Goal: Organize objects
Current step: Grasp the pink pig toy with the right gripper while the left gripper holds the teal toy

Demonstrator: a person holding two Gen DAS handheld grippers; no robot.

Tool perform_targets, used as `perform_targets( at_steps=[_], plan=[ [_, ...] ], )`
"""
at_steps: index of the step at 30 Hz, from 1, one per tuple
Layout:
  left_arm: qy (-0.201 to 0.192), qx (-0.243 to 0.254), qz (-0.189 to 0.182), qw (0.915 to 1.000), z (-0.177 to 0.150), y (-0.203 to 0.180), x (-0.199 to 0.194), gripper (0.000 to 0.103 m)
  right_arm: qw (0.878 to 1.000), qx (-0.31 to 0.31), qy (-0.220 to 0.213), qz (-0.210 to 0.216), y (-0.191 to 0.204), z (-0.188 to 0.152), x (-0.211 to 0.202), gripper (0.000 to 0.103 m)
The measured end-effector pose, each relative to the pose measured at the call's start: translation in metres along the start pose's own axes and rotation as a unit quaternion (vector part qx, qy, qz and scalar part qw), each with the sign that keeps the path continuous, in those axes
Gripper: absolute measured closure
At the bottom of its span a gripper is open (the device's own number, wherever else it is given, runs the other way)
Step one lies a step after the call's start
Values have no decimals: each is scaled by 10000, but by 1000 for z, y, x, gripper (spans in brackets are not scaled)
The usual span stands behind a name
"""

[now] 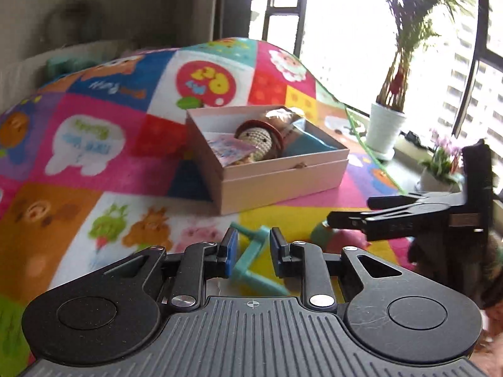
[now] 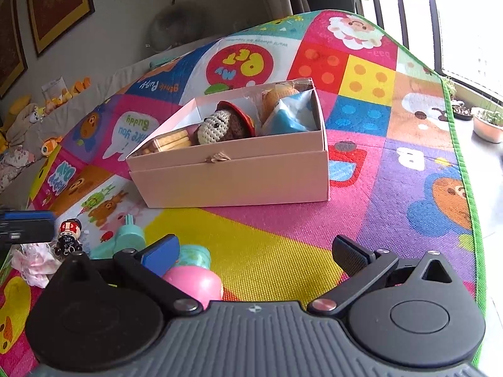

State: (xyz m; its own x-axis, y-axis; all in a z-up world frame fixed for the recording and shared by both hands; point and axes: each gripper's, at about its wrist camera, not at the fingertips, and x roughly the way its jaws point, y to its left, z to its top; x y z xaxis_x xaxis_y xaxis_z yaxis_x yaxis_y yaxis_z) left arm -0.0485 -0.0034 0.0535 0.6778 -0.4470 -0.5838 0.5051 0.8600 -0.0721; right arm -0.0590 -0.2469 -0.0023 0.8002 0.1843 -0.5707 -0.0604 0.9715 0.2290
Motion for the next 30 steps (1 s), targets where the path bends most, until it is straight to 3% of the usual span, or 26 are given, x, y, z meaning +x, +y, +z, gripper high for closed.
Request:
perform_targets(
  at_steps=[4,11,16,20,23,30],
  plan=[
    [351,-27,174,9992,-2,-1,35,78,10000,47,-5,19,-2,0,0,0],
    [719,-157,98,9972,-20,-5,50,75,9998,161,-25,74,-5,1,0,0],
    [634,-147,215,9976,-22,-10,52,74,9999,81,76,87,-5,3,-1,0],
    [431,-161,261,9986,-33,-13,44,74,9984,-468,137,280,5,-5,-20,0],
    [514,-190,233,9982,-34,-14,38,74,9947,-941,115,399,16,-11,-38,0],
    [602,-741,59,9954,-42,-4,21,76,9867,-1565,236,372,38,-23,-37,0]
  ],
)
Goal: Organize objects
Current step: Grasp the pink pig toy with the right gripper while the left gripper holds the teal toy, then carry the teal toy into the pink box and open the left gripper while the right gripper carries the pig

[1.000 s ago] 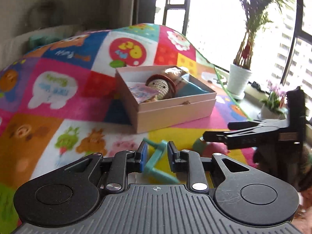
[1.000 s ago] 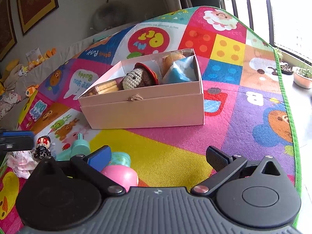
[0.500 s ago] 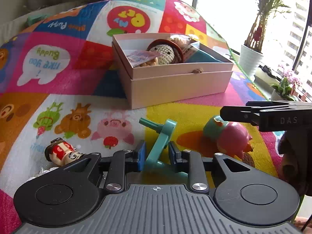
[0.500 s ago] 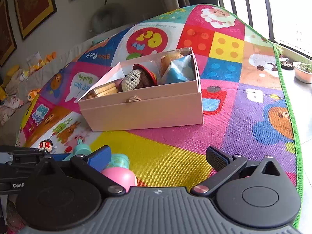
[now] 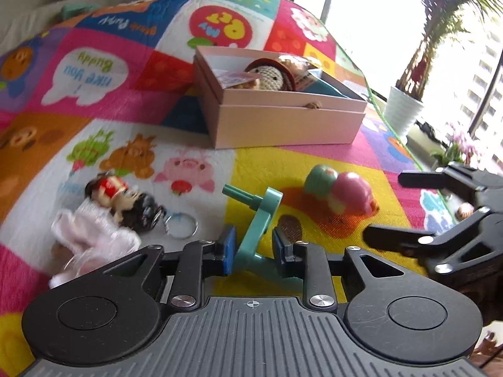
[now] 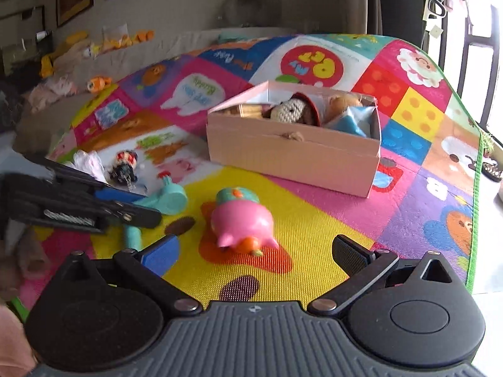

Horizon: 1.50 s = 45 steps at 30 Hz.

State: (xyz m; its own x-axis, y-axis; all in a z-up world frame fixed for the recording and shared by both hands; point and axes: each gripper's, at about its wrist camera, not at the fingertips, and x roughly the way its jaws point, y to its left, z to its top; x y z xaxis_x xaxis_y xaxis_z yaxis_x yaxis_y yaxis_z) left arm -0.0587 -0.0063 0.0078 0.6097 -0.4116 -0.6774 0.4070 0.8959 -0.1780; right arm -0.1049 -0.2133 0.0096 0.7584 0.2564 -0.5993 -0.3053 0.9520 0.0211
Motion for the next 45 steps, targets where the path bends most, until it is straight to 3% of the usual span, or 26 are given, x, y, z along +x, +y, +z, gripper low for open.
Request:
perform_targets(
  at_steps=[4,9,13,18,21,24,26,27,45],
  plan=[
    [-49,-123,6,9999,-2,2,-1,76,9994,-5,145,-312,-4,2,10,0],
    [-92,-169,11,9998,-3,2,-1,76,9937,-161,85,-1107,-13,0,13,0],
    [-106,-172,41,9998,-3,1,-1,76,9951,211,100,-956,-24,3,14,0],
    [-113,-165,54,9998,-3,0,-2,76,9963,851,146,-11,-20,12,15,0],
    [-123,-166,54,9998,-3,0,-2,76,9944,1016,198,196,-11,18,27,0],
    [-127,-170,48,9998,-3,0,-2,76,9962,836,214,140,0,23,39,12],
    [-127,-170,48,9998,-3,0,-2,76,9975,651,266,25,6,24,45,28],
    [-127,-172,48,9998,-3,0,-3,76,9979,584,282,7,8,23,46,31],
    [-127,-122,201,9996,-2,-6,-3,76,9959,674,-141,-589,-29,3,4,33]
  ],
)
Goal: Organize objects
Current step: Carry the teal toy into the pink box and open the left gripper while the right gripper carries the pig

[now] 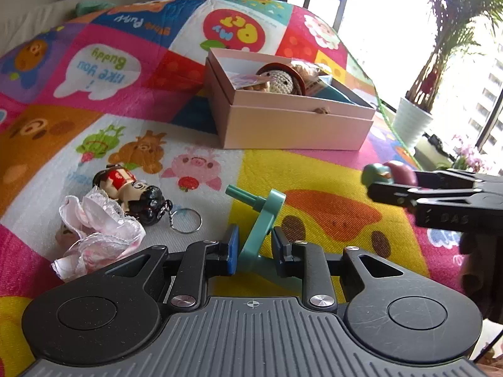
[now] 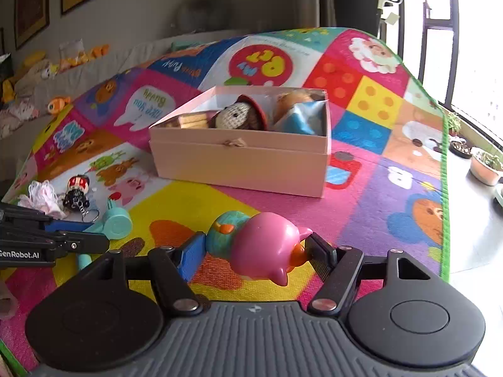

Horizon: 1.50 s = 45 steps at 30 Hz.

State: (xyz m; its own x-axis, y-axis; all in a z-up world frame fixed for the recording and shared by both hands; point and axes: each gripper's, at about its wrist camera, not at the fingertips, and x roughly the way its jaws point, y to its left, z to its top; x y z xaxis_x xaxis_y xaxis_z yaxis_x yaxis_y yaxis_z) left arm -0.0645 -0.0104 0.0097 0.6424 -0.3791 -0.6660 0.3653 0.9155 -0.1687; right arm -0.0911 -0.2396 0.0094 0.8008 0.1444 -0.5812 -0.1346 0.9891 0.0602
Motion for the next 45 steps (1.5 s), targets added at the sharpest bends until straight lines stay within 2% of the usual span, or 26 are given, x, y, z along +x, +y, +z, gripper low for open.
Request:
perform_targets(
  at_steps=[6,9,13,18,21,26,29,32,35,39,42,43,45],
  plan=[
    [-21,170,239,9996,0,-10,-1,80,9997,198,-145,51,-11,-10,-8,33],
    [-53,242,337,9991,3,-12,-5,88,9992,272,-271,63,-14,-15,-14,33],
    [-142,240,95,9996,15,-13,-11,92,9976,432,-532,117,-20,-16,-24,33],
    [-319,320,-41,9990,43,-23,-16,94,9950,757,-596,274,-29,-18,-16,33],
    [-588,457,-52,9972,68,-35,-19,94,9923,933,-691,428,-35,-20,-18,33],
    [-1062,702,-62,9918,115,-57,-10,94,9914,953,-795,420,-34,-23,-22,33],
    [-1203,518,-203,9912,139,-61,4,93,9905,1015,-817,449,-37,-23,-22,33],
    [-1024,293,-467,9932,149,-62,11,93,9901,1053,-798,475,-38,-23,-22,33],
    [-808,634,-464,9936,133,-70,4,93,9895,1100,-792,509,-40,-23,-21,32],
    [-618,1191,-75,9909,89,-67,-15,88,9926,1010,-510,437,-36,-20,-13,32],
    [-360,1173,268,9921,53,-52,-25,88,9955,791,-316,423,-29,-18,-8,32],
    [-232,1079,344,9933,41,-46,-27,88,9962,706,-289,422,-26,-17,-7,30],
    [-32,891,476,9949,21,-36,-26,88,9972,569,-292,389,-21,-17,-9,14]
  ],
)
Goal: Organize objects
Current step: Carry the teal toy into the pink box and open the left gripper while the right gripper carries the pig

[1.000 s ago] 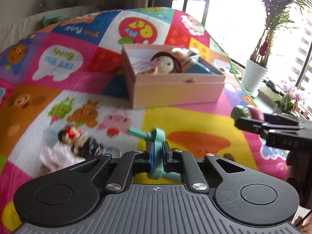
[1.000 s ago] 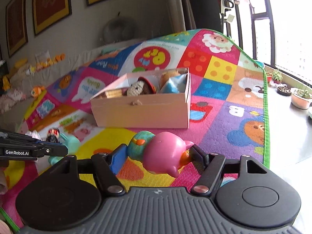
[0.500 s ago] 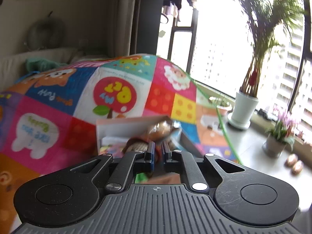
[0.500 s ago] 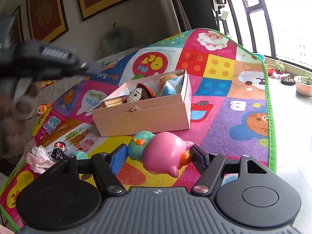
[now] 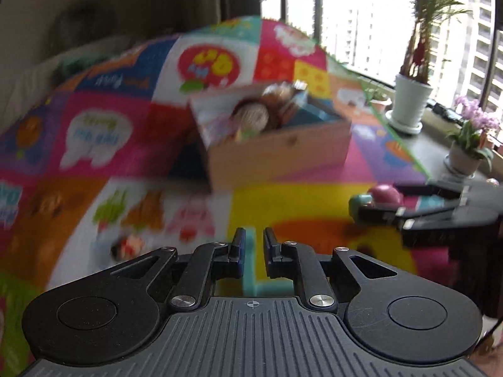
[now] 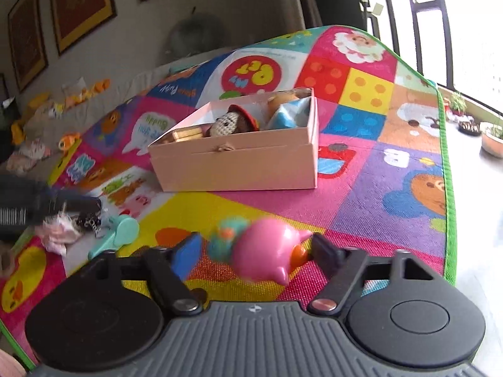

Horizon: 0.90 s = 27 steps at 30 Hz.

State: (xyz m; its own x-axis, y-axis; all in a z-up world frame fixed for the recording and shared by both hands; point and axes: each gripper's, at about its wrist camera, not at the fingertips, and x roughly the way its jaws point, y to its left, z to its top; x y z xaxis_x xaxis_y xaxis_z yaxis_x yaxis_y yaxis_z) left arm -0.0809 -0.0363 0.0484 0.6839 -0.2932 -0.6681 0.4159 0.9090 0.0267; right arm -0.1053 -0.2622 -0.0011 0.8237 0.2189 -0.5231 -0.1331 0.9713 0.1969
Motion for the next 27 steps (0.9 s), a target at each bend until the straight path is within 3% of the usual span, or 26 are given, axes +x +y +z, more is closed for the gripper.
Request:
perform_targets(
  at_steps=[1,2,10,15,19,24,27],
  plan=[
    [63,-104,19,9999,-8,3,1,88,10000,-64,-35,-43,2,0,-1,4],
    [78,-232,-7,9997,-14,6,1,88,9999,-120,-65,-76,5,0,-2,0],
    [263,-632,-45,9976,-12,12,34,84,9992,-262,184,-231,9,1,6,0],
    [98,-444,112,9989,-17,2,35,82,9982,-440,245,-320,15,1,9,1],
    [-117,-535,144,9984,-25,2,33,82,9966,-628,302,-449,21,-2,12,30],
    [-83,-509,160,9985,-21,6,32,88,9977,-510,223,-387,18,-4,13,32],
    [-81,-689,-145,9975,-15,14,29,89,9986,-397,99,-345,15,-5,10,32]
  ],
)
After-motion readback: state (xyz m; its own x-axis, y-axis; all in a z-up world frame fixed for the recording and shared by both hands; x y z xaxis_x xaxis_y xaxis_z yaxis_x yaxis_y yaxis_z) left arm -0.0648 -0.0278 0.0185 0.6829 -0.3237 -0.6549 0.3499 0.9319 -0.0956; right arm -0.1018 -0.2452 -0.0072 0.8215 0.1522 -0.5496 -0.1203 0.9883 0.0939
